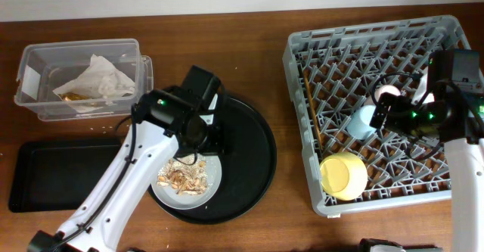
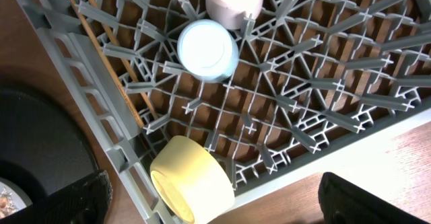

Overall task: Sort waste into correct bins and load items into the dishwasher rack
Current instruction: 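Lower the left gripper and grasp the white plate's rim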

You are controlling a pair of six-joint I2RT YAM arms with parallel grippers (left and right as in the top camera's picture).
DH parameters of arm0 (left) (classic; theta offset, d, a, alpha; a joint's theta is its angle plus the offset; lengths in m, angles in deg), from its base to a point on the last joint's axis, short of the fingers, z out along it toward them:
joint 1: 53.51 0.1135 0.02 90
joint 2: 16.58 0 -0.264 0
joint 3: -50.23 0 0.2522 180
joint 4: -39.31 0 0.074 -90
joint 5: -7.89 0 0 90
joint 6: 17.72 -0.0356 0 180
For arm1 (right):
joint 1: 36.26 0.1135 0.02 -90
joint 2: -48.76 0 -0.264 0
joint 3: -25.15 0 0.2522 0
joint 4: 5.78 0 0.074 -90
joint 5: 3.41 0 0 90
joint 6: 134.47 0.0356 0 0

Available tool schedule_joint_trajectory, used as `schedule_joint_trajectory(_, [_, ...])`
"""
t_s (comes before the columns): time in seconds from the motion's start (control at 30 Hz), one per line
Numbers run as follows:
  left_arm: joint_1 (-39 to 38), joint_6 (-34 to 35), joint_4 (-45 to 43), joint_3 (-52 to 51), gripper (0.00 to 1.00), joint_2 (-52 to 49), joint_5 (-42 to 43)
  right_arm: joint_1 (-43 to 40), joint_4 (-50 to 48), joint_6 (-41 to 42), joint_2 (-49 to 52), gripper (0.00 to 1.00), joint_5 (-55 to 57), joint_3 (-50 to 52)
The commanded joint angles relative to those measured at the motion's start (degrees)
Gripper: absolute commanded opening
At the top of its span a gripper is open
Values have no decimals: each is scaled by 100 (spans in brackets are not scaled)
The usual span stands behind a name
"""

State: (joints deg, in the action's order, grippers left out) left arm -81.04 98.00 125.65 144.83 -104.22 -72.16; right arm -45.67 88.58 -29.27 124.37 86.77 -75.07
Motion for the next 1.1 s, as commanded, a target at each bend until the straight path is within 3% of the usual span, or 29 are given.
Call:
schedule_joint_trajectory(0.0, [-24, 802, -50, -581, 61, 22, -479, -42, 0, 28, 20, 99, 68, -83])
schedule_joint_trajectory(0.2, [-533, 1447, -715, -1329, 61, 22, -752, -42, 0, 31, 20, 99, 68, -83])
schedule_joint_trajectory(0.37, [-1357, 2778, -1049, -1703, 61, 22, -1908, -42, 0, 28, 20, 99, 68, -83])
schedule_joint_trajectory(0.53, [-1912, 3368, -1198, -1908, 58, 22, -2629, -42, 0, 31, 20, 99, 68, -83])
schedule_joint_trajectory(0.63, [-1996, 3386, -1316, -2006, 52, -13, -2850, -42, 0, 31, 20, 99, 68, -83])
schedule_joint_trajectory(0.77, [-1993, 3373, -1589, -2142, 51, -267, -2927, -42, 0, 31, 20, 99, 68, -83])
schedule_joint_trajectory(0.9, [-1993, 2564, -2149, -2151, 47, -708, -2848, -42, 0, 28, 20, 99, 68, -83])
schedule_joint_trajectory(1.07, [-1963, 2474, -2505, -2151, 49, -1261, -2774, -42, 0, 31, 20, 99, 68, -83])
